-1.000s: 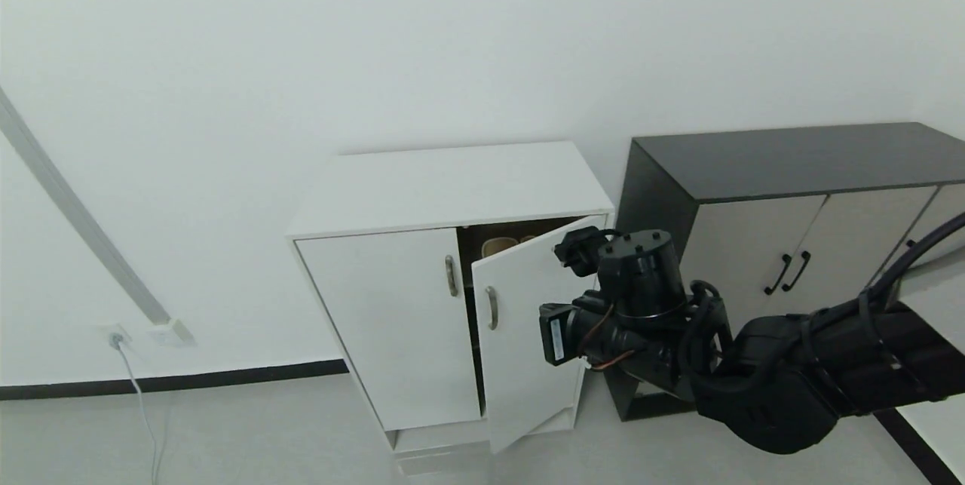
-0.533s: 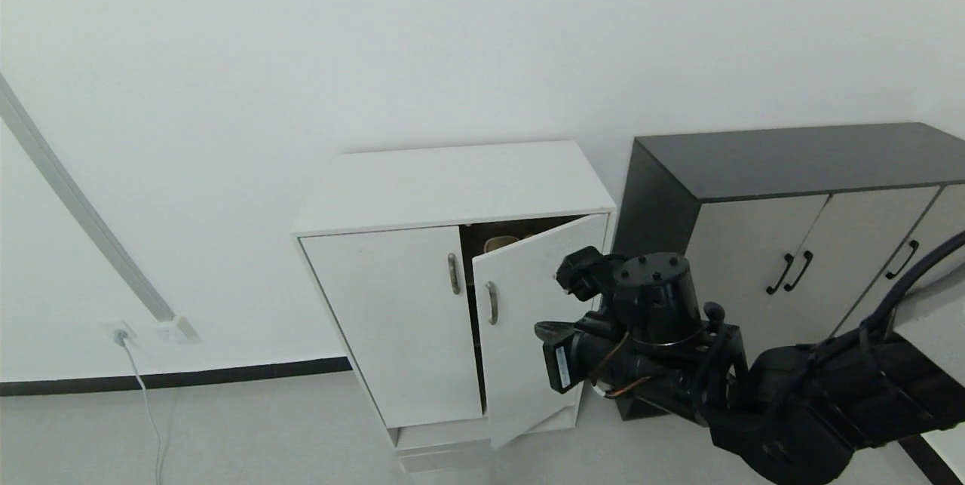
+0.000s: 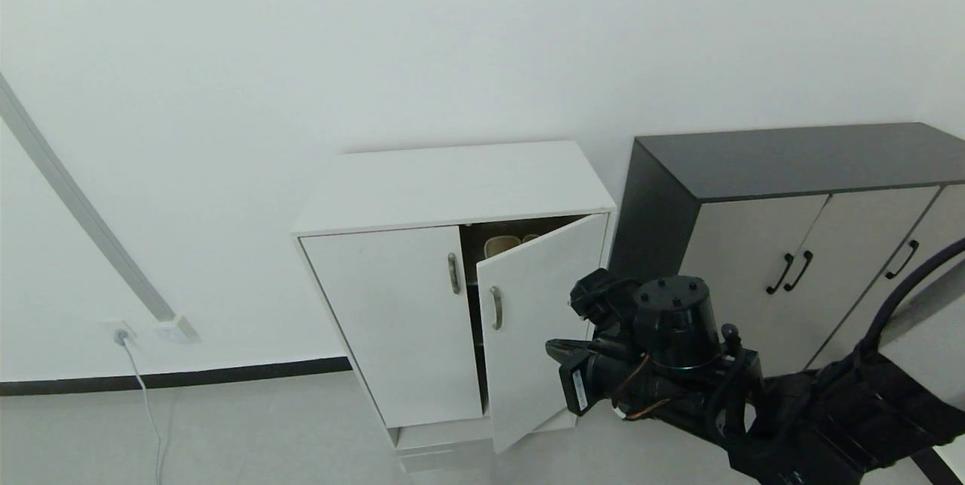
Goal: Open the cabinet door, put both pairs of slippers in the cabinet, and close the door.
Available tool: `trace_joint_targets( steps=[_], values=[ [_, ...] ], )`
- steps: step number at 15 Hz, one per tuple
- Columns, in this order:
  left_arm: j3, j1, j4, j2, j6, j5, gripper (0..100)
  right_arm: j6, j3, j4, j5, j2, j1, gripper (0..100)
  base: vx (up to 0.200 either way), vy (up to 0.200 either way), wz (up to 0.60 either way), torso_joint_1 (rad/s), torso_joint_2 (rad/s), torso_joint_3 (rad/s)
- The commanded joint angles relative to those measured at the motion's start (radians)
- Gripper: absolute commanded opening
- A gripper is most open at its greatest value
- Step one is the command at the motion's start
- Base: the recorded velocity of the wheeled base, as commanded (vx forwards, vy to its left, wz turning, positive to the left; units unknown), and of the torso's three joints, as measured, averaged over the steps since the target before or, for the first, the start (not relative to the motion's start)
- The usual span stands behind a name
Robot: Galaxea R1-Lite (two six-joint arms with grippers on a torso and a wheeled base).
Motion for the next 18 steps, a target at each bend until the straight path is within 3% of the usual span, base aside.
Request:
trace_joint_targets(
  steps=[1, 4, 12, 18],
  values=[
    [0.0, 0.0, 0.0, 0.001, -0.001, 0.001, 0, -0.012, 0.013, 0.0, 0.0, 0.011, 0.004, 0, 0.0, 0.0, 0.0, 0.0, 0.0, 0.0],
    [0.0, 0.0, 0.0, 0.001, -0.001, 0.001, 0, -0.037, 0.031, -0.003, 0.003, 0.012, 0.002, 0, 0.0, 0.0, 0.6, 0.001, 0.0, 0.004],
    [0.0, 0.0, 0.0, 0.001, -0.001, 0.001, 0, -0.081, 0.168, -0.144, 0.0, 0.011, -0.001, 0, 0.0, 0.0, 0.0, 0.0, 0.0, 0.0],
    [0.0, 0.0, 0.0, 0.001, -0.002, 0.002, 0, -0.078, 0.278, -0.25, 0.0, 0.011, -0.002, 0, 0.2, 0.0, 0.0, 0.002, 0.0, 0.004]
  ],
)
